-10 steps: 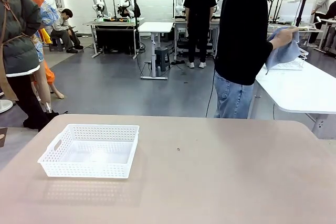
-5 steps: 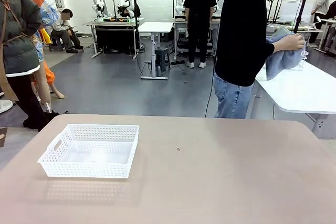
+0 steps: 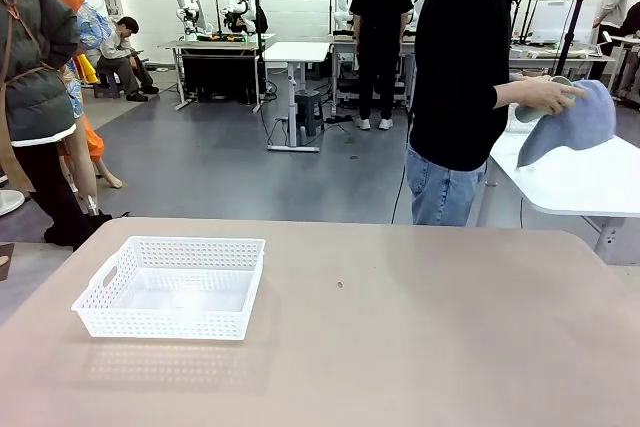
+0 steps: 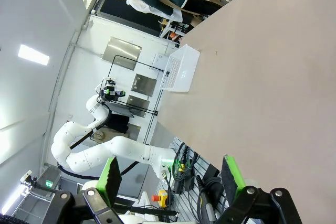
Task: Clean and organize the cups into the basket.
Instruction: Pick up the Organizing basket and move it to the center of the table, then pick up the Reusable plastic cup from the right side of the table and place it inside the Organizing basket.
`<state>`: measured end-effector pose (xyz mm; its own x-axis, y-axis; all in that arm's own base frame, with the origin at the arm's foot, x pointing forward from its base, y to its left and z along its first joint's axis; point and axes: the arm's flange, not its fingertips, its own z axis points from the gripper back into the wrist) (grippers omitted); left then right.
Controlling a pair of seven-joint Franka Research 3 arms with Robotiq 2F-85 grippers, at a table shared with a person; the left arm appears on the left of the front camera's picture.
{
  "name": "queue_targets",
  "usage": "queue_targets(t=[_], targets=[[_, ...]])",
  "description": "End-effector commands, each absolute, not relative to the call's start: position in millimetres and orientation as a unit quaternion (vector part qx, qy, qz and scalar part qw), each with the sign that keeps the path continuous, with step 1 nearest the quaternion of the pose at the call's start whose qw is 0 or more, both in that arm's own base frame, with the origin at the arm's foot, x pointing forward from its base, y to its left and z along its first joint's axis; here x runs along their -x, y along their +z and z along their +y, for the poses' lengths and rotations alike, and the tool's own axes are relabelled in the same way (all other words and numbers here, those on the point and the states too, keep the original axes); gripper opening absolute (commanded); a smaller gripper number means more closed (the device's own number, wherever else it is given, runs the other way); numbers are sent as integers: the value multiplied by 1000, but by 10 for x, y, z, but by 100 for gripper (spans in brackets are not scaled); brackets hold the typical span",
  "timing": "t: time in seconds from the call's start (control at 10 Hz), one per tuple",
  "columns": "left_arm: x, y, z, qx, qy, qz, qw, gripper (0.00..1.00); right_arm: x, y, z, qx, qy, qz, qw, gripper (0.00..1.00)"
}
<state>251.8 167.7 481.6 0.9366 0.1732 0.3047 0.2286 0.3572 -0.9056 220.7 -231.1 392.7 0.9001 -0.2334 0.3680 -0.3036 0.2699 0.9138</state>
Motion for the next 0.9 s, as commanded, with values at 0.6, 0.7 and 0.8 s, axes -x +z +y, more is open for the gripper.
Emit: queue_targets(t=[0.6, 0.7, 0.8], targets=[[-2513, 4799, 1667, 572, -27, -191, 797, 100, -2226, 3931, -2310, -607, 21, -225, 762, 100], [-2513, 4799, 1667, 572, -27, -191, 797, 100, -2226, 3931, -2310, -607, 21, -225, 762, 100], [-2513, 4799, 1667, 572, -27, -191, 797, 100, -2226, 3931, -2310, -607, 21, -225, 762, 100]])
